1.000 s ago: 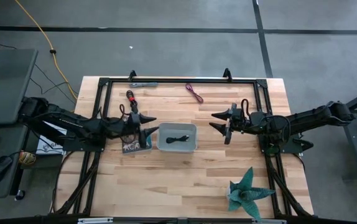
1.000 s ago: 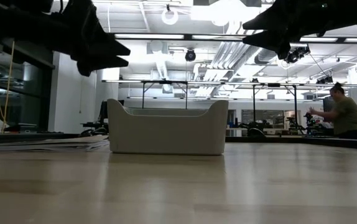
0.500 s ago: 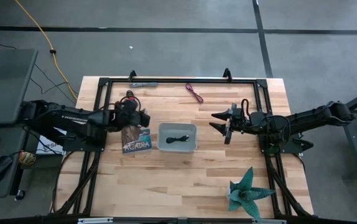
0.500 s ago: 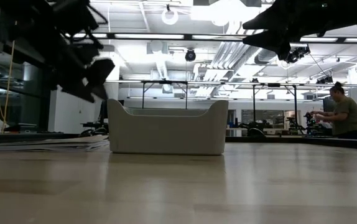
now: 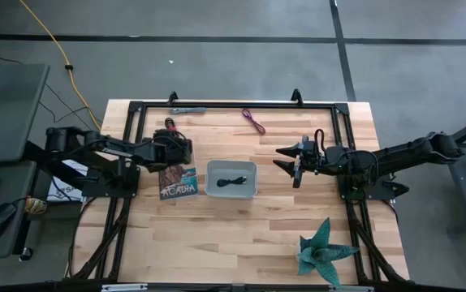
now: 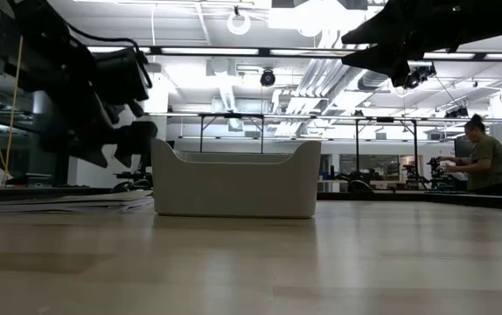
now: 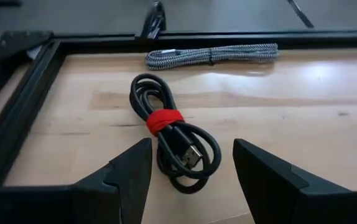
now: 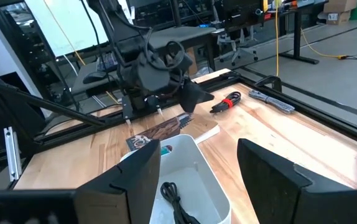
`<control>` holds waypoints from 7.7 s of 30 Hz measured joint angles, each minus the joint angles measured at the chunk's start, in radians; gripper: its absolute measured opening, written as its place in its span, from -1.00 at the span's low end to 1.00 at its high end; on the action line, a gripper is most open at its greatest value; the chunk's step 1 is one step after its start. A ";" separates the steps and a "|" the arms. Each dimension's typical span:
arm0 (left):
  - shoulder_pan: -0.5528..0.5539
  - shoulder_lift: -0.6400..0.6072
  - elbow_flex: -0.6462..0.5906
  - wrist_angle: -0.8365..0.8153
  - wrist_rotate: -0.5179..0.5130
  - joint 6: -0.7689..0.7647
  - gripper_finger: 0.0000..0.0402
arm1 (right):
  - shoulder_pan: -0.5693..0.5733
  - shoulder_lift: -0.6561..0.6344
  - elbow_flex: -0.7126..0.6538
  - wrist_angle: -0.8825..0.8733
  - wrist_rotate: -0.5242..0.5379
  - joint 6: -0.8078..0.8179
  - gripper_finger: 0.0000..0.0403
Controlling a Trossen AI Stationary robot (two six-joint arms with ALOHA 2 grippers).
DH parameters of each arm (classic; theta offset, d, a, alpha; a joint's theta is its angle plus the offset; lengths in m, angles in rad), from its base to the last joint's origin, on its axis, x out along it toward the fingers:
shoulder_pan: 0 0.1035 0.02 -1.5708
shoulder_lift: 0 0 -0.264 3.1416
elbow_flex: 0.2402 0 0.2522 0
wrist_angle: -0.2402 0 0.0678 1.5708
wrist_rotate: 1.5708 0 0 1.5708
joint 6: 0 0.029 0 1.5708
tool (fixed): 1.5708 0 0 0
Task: Pick and place USB-C Cables
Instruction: Put the black charger cable into the gray bin, then put the black violet charger cable into the gray bin
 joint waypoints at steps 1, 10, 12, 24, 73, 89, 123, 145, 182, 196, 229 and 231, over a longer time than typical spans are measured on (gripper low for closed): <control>0.000 0.014 0.000 0.002 -0.010 -0.033 0.03 | 0.000 0.000 0.000 0.000 0.000 0.000 0.02; 0.049 0.114 -0.001 0.042 0.002 -0.159 0.03 | 0.000 0.000 0.000 -0.001 0.000 0.001 0.02; 0.072 0.133 -0.001 0.083 0.016 -0.128 0.03 | 0.000 0.000 0.000 -0.001 0.000 0.007 0.02; 0.201 0.173 -0.001 0.264 0.126 -0.047 0.03 | 0.000 0.000 0.000 -0.001 0.002 0.007 0.02; 0.038 -0.368 0.002 0.546 0.382 0.762 -0.85 | 0.000 0.000 0.000 -0.005 0.012 0.007 0.02; -0.494 -0.118 0.225 0.659 0.421 0.936 -0.85 | 0.000 0.000 0.000 -0.005 0.049 -0.001 0.02; -0.551 0.069 0.347 0.672 0.622 1.070 -0.85 | 0.000 0.000 0.000 -0.007 0.049 -0.010 0.02; -0.559 0.069 0.346 0.672 0.677 1.016 -0.85 | 0.000 0.000 0.000 -0.007 0.049 -0.011 0.02; -0.401 0.350 0.495 0.151 0.547 0.966 -0.85 | 0.000 0.000 0.000 -0.007 0.049 -0.001 0.02; -0.398 0.350 0.482 0.148 0.527 0.964 -0.83 | 0.000 0.000 0.000 -0.007 0.049 -0.003 0.02; -0.400 0.350 0.482 0.157 0.473 0.937 0.05 | 0.000 0.000 0.000 -0.008 0.049 -0.009 0.02; -0.400 0.350 0.482 0.156 0.465 0.937 0.13 | 0.000 0.000 0.000 -0.008 0.049 -0.011 0.02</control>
